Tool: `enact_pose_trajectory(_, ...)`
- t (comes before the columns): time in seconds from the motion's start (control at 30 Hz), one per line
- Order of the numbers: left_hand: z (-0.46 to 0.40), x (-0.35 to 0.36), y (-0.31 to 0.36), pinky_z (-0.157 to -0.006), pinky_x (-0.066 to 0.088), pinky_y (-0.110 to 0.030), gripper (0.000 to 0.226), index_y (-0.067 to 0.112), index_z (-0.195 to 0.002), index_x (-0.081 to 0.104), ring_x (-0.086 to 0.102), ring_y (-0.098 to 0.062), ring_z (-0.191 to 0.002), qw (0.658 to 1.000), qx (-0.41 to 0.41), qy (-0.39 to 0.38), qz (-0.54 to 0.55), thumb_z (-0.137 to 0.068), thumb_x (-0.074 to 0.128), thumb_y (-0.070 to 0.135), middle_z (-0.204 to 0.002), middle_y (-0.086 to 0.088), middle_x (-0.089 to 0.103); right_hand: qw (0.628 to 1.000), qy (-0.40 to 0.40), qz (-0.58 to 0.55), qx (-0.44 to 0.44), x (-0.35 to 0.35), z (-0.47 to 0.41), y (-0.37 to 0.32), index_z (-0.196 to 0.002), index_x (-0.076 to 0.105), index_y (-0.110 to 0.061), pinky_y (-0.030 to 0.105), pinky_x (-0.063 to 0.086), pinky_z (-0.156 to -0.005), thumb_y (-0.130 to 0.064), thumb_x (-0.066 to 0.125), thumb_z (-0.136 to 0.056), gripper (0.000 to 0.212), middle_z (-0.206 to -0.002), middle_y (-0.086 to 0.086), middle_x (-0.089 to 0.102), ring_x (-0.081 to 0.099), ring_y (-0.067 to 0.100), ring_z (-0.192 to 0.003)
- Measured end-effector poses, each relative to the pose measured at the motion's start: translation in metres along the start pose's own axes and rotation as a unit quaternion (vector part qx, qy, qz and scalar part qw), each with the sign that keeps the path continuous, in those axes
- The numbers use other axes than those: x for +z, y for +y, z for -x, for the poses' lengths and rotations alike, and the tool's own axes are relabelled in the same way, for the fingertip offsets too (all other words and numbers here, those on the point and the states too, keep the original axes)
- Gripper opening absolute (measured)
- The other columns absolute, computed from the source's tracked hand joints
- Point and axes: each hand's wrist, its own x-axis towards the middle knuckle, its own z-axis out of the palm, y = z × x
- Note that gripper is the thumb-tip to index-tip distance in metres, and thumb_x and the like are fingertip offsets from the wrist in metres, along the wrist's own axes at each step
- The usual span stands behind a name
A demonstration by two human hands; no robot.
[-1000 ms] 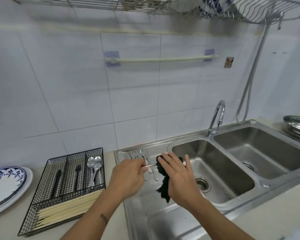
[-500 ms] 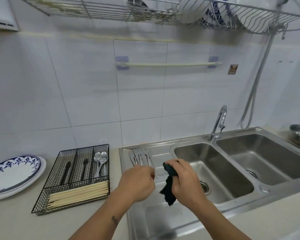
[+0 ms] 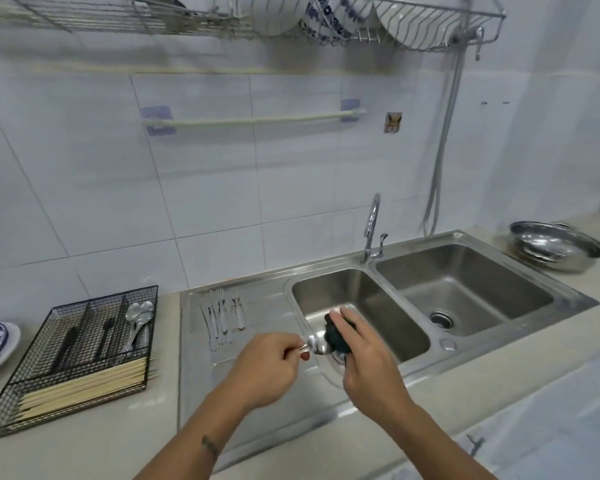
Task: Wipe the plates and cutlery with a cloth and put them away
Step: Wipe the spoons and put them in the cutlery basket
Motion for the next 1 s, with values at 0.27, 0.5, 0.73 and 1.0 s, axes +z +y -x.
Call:
enact_pose_trajectory(0.27,0.011,0.048,0.048,-0.06,0.044,-0.012,0.02,0.02,-0.09,0.074,0.057,-0.002,-0.067,0.979,-0.056,0.024,0.196,-0.099,0.056,0.016,-0.085,-0.002,0.07,0.999,-0.037,-0.023,-0.001,-0.028,0.022,0.027,-0.152,0.029,-0.03,0.037,0.04,-0.111,0.004,0.052,-0.087,0.077,-0.155,-0.007,0.032,0.038,0.018,-0.136)
enact_pose_trajectory(0.5,0.015,0.064,0.051,-0.059,0.043,-0.014,0.015,0.01,-0.086,0.073,0.055,-0.002,-0.062,0.945,-0.111,0.08,0.299,-0.095,0.063,0.014,-0.069,0.006,0.065,0.997,-0.071,-0.029,0.003,-0.037,0.025,0.03,-0.152,0.031,-0.028,0.035,0.041,-0.11,0.006,0.054,-0.087,0.077,-0.155,-0.006,0.032,0.04,0.018,-0.135)
enact_pose_trajectory(0.73,0.006,0.055,0.033,-0.079,0.051,-0.03,0.01,0.006,-0.089,0.073,0.066,-0.017,-0.081,0.922,-0.107,0.083,0.363,-0.094,0.065,0.01,-0.084,-0.014,0.073,0.997,-0.067,-0.017,-0.014,-0.024,0.019,0.006,-0.151,0.033,-0.025,0.031,0.037,-0.113,0.006,0.054,-0.085,0.076,-0.155,-0.006,0.034,0.038,0.015,-0.138)
enact_pose_trajectory(1.0,-0.003,0.003,-0.017,-0.085,0.054,-0.036,0.011,0.013,-0.096,0.07,0.065,-0.019,-0.085,0.846,-0.194,0.193,0.457,-0.092,0.065,0.005,-0.092,-0.009,0.07,0.997,-0.022,-0.032,0.064,0.012,-0.014,-0.037,-0.148,0.04,-0.026,0.031,0.039,-0.111,0.003,0.053,-0.089,0.067,-0.148,-0.009,0.043,0.045,0.011,-0.13)
